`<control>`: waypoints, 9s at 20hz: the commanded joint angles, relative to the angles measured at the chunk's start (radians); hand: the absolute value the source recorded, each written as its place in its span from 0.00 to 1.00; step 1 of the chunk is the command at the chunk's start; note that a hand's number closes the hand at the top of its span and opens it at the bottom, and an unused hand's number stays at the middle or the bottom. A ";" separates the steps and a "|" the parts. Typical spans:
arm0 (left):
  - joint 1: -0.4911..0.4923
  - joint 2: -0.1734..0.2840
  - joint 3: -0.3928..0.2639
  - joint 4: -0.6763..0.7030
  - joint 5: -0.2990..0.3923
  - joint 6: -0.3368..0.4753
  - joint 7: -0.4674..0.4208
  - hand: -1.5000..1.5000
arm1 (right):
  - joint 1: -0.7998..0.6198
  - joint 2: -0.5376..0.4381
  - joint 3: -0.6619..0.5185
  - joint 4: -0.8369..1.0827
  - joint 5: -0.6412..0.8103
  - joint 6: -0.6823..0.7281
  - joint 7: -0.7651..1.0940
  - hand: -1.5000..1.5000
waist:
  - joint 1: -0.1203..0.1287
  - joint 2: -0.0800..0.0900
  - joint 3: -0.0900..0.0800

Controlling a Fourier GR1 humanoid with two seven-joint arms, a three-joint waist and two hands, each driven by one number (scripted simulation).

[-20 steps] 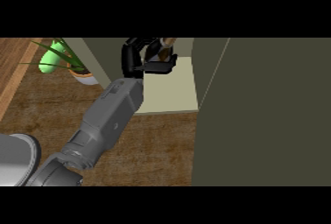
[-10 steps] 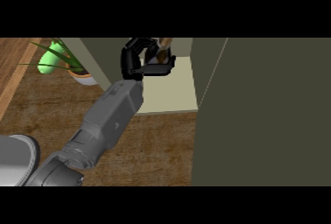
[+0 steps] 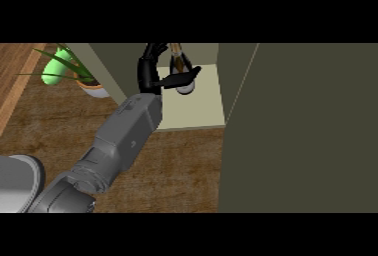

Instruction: Pick up the wine, place it into the cabinet and close the cabinet

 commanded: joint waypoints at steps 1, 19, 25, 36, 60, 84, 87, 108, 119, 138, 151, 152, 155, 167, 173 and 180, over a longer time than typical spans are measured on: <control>0.038 0.007 -0.003 0.033 -0.018 0.022 -0.033 0.00 | -0.003 0.011 0.031 -0.053 -0.008 -0.012 0.022 0.00 | -0.001 0.008 -0.004; 0.102 0.036 0.008 0.029 -0.045 -0.018 -0.096 0.00 | 0.010 0.003 0.006 -0.026 -0.036 0.007 -0.011 0.00 | -0.002 0.010 -0.004; 0.144 0.054 0.007 0.021 -0.055 -0.114 -0.127 0.00 | -0.038 -0.008 0.004 -0.067 -0.043 -0.031 0.066 0.00 | 0.003 0.008 -0.005; 0.089 -0.001 -0.002 0.021 -0.066 -0.127 -0.104 0.00 | 0.009 0.004 0.042 -0.042 -0.032 0.001 0.002 0.00 | 0.004 0.004 -0.004; 0.298 -0.001 -0.360 -0.340 0.243 -0.073 -0.009 0.00 | -0.096 0.020 0.079 -0.076 0.048 -0.109 0.131 0.00 | 0.028 -0.022 -0.004; 0.940 0.130 -0.848 -1.426 0.077 0.444 0.180 0.00 | 0.054 -0.008 0.049 -0.139 0.018 -0.081 0.068 0.00 | 0.069 -0.021 -0.002; 1.030 0.122 -0.867 -1.480 0.029 0.466 0.133 0.00 | 0.018 -0.035 0.003 -0.144 -0.033 -0.089 0.115 0.00 | 0.067 -0.020 -0.003; 1.343 0.536 -0.778 -1.887 0.071 0.172 0.143 0.00 | 0.154 -0.042 0.119 -0.166 -0.138 0.091 0.106 1.00 | 0.062 -0.021 -0.003; 1.489 0.639 -0.612 -2.004 0.145 0.084 0.092 0.00 | 0.196 0.008 0.348 -0.187 -0.166 0.043 0.277 1.00 | 0.072 -0.022 -0.004; 1.587 0.800 -0.219 -1.963 0.382 -0.204 0.180 0.00 | -0.028 0.034 0.946 -0.103 0.233 -0.347 0.245 1.00 | 0.065 -0.026 -0.006; 1.580 0.809 -0.118 -1.912 0.480 -0.365 0.230 0.00 | -0.354 0.029 0.938 0.111 0.346 -0.576 0.223 1.00 | 0.087 -0.022 -0.008; 1.559 0.785 -0.159 -1.960 0.452 -0.305 0.245 0.00 | -0.403 0.028 0.864 0.164 0.294 -0.571 0.194 1.00 | 0.090 -0.016 -0.006; 1.558 0.784 -0.124 -1.921 0.489 -0.352 0.256 0.00 | -0.449 0.027 0.901 0.201 0.274 -0.643 0.174 1.00 | 0.094 -0.017 -0.006; 1.534 0.717 -0.197 -1.952 0.395 -0.302 0.262 0.00 | -0.918 0.032 0.659 0.533 0.005 -0.761 0.123 1.00 | 0.113 -0.015 -0.005; 1.489 0.699 -0.173 -1.903 0.401 -0.284 0.301 0.00 | -1.134 0.035 0.514 0.821 -0.038 -0.678 0.053 1.00 | 0.099 -0.013 -0.004; 1.463 0.680 -0.139 -1.932 0.388 -0.269 0.339 0.00 | -1.167 0.035 0.398 1.072 -0.027 -0.577 -0.089 1.00 | 0.088 -0.013 -0.003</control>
